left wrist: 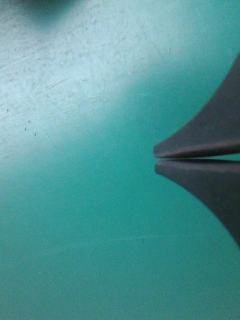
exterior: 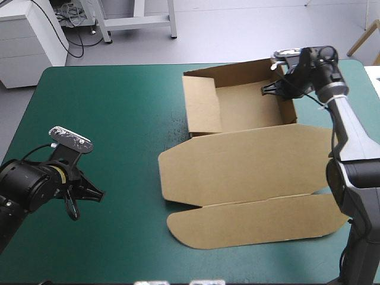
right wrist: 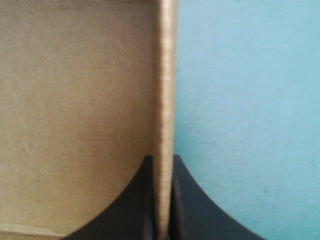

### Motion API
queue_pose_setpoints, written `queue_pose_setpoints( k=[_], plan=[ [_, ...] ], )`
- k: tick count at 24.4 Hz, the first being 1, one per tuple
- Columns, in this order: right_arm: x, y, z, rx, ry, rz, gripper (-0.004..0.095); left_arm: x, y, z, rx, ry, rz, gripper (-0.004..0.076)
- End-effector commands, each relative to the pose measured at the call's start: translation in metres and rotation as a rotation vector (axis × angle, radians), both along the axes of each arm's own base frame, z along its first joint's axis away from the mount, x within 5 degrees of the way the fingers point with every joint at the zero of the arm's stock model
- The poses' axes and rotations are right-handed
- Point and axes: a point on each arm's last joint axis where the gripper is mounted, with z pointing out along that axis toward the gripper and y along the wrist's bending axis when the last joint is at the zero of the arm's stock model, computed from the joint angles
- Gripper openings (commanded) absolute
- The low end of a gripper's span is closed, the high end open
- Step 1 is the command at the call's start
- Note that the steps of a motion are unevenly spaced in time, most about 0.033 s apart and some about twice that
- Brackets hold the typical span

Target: Fold the box

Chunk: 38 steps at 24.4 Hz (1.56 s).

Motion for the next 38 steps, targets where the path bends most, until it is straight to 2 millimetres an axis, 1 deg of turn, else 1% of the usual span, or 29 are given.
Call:
queue_pose_setpoints(
  k=[1, 3, 4, 5, 6, 7, 8, 10, 12, 16, 17, 21, 23, 24, 28, 30, 32, 33, 37, 38],
  plan=[
    [-0.013, -0.052, 0.055, -0.010, -0.178, -0.096, -0.0019, -0.001, 0.002, 0.010, -0.008, -0.054, 0.009, -0.0010],
    [-0.014, -0.082, 0.056, -0.019, -0.187, -0.161, -0.0019, -0.001, 0.002, 0.010, -0.008, -0.054, 0.009, -0.0010],
    [-0.016, -0.108, 0.054, -0.026, -0.182, -0.217, -0.0019, -0.001, 0.002, 0.010, -0.006, -0.056, 0.009, -0.0010],
    [-0.018, -0.122, 0.053, -0.026, -0.180, -0.252, -0.0019, -0.001, 0.002, 0.010, -0.006, -0.055, 0.009, -0.0010],
    [-0.021, -0.145, 0.049, -0.010, -0.172, -0.320, -0.0019, -0.001, 0.002, 0.010, -0.006, -0.058, 0.009, -0.0010],
    [-0.022, -0.156, 0.046, 0.002, -0.166, -0.351, -0.0019, -0.001, 0.002, 0.010, -0.003, -0.061, 0.009, -0.0010],
    [-0.024, -0.176, 0.040, 0.018, -0.153, -0.397, -0.0019, 0.000, 0.003, 0.010, -0.002, -0.062, 0.009, -0.0010],
    [-0.027, -0.197, 0.030, 0.046, -0.128, -0.444, -0.0019, 0.000, 0.003, 0.010, 0.002, -0.064, 0.010, -0.0010],
    [-0.027, -0.208, 0.021, 0.049, -0.105, -0.467, -0.0019, 0.000, 0.004, 0.010, 0.010, -0.068, 0.011, -0.0010],
    [-0.021, -0.220, 0.002, 0.036, -0.068, -0.486, -0.0012, 0.000, 0.004, 0.011, 0.017, -0.072, 0.013, -0.0010],
    [-0.019, -0.221, -0.003, 0.042, -0.060, -0.487, 0.0009, 0.000, 0.004, 0.011, 0.017, -0.072, 0.013, -0.0010],
    [-0.016, -0.222, -0.009, 0.041, -0.052, -0.484, 0.0135, 0.000, 0.005, 0.010, 0.020, -0.064, 0.015, -0.0010],
    [-0.016, -0.222, -0.009, 0.039, -0.060, -0.483, 0.0219, 0.000, 0.005, 0.010, 0.020, -0.064, 0.015, -0.0010],
    [-0.016, -0.222, -0.008, 0.033, -0.061, -0.479, 0.0279, 0.000, 0.005, 0.010, 0.020, -0.064, 0.015, -0.0010],
    [-0.016, -0.222, -0.007, 0.030, -0.067, -0.477, 0.0578, 0.000, 0.005, 0.010, 0.020, -0.064, 0.015, -0.0010],
    [-0.017, -0.222, -0.002, 0.025, -0.070, -0.470, 0.0731, 0.000, 0.005, 0.010, 0.020, -0.064, 0.015, -0.0010],
    [-0.018, -0.221, 0.003, 0.024, -0.075, -0.469, 0.0772, 0.000, 0.005, 0.010, 0.020, -0.064, 0.015, -0.0010],
    [-0.019, -0.221, 0.005, 0.024, -0.075, -0.468, 0.0772, 0.000, 0.005, 0.010, 0.020, -0.064, 0.015, -0.0010],
    [-0.027, -0.217, 0.028, 0.013, -0.114, -0.451, 0.0762, 0.000, 0.005, 0.010, 0.020, -0.064, 0.015, -0.0010],
    [-0.030, -0.216, 0.038, 0.007, -0.140, -0.449, 0.0749, 0.000, 0.005, 0.010, 0.020, -0.064, 0.015, -0.0010]
  ],
)
